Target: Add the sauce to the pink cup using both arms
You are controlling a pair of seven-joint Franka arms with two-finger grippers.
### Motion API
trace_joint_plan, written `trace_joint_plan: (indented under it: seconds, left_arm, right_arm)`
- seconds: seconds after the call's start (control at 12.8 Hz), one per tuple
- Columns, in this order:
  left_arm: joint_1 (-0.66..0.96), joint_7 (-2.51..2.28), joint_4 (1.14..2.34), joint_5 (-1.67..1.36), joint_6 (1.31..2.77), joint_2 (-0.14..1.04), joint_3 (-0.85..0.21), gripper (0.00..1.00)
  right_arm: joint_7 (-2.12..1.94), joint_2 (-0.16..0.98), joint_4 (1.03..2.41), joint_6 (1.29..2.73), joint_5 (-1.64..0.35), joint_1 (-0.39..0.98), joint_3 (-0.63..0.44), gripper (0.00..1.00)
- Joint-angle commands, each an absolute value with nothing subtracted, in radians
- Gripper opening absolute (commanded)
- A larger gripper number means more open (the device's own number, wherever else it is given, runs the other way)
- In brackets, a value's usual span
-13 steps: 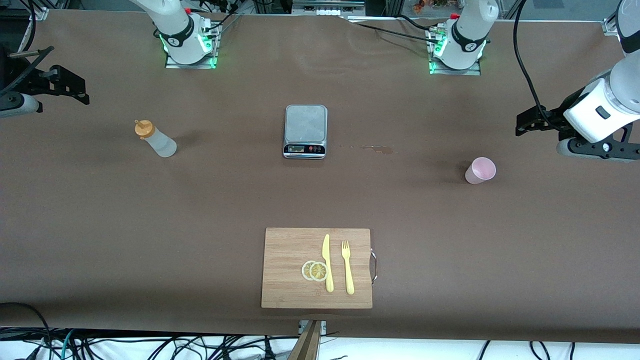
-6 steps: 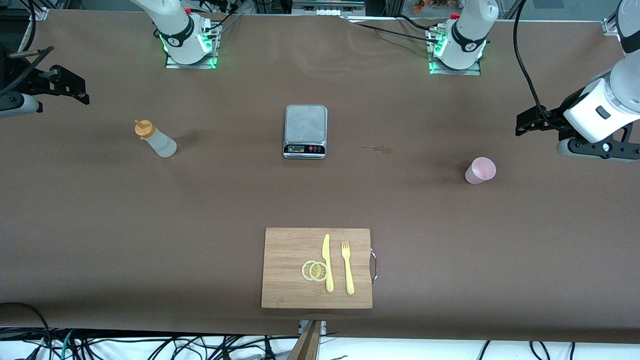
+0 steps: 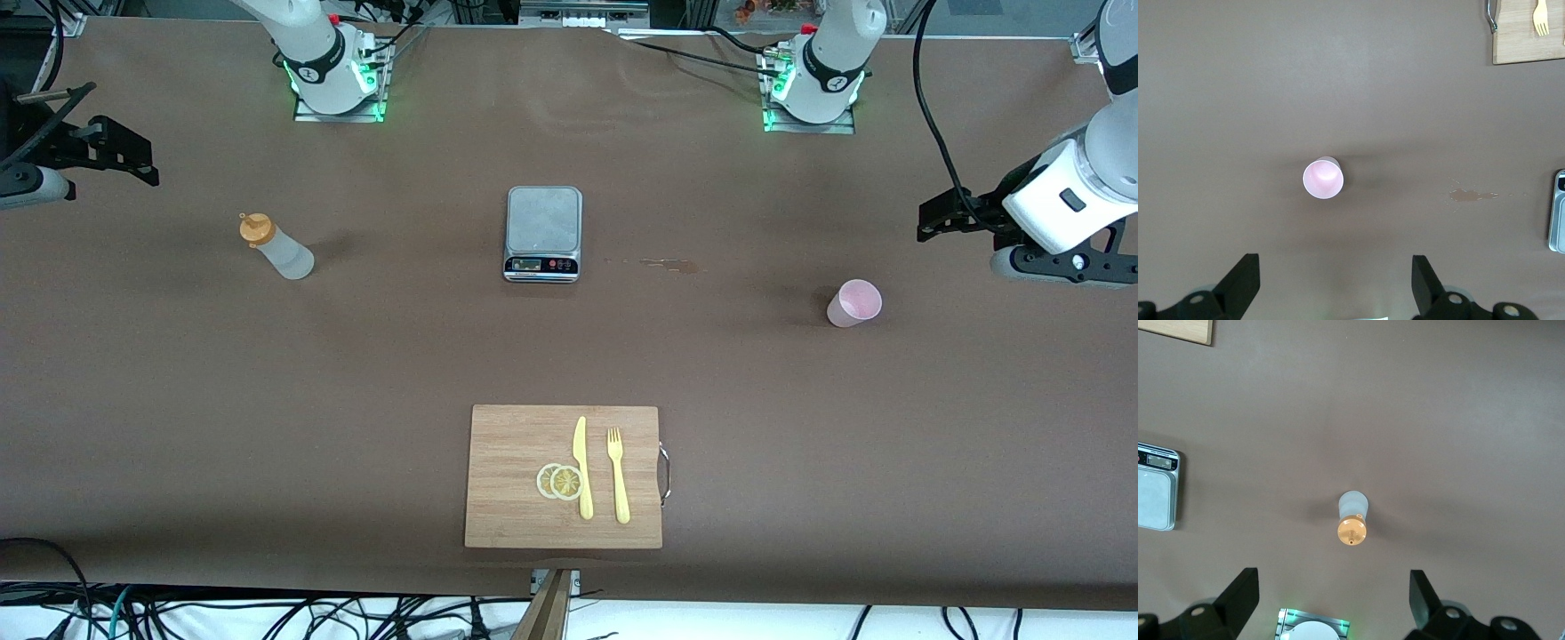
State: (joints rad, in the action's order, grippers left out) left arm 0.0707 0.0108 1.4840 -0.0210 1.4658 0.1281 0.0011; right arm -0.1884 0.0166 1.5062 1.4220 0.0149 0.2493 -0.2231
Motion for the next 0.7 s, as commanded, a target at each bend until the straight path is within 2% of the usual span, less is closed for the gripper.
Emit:
trace_joint_plan:
  seconds: [0.0,0.31,0.62]
  left_arm:
    - [0.061,0.008,1.442,-0.014,1.437,0.15,-0.002,1.0]
    - [0.061,0.008,1.439,-0.014,1.439,0.167,0.0,1.0]
    - [0.037,0.018,1.433,-0.015,1.447,0.271,0.005,1.0]
  right_arm:
    - [-0.179,0.018,1.491,1.407,0.017,0.245,-0.221,1.0]
    - [-0.178,0.018,1.491,1.407,0.015,0.245,-0.221,1.0]
    - [-0.183,0.018,1.49,1.408,0.015,0.244,-0.219,1.0]
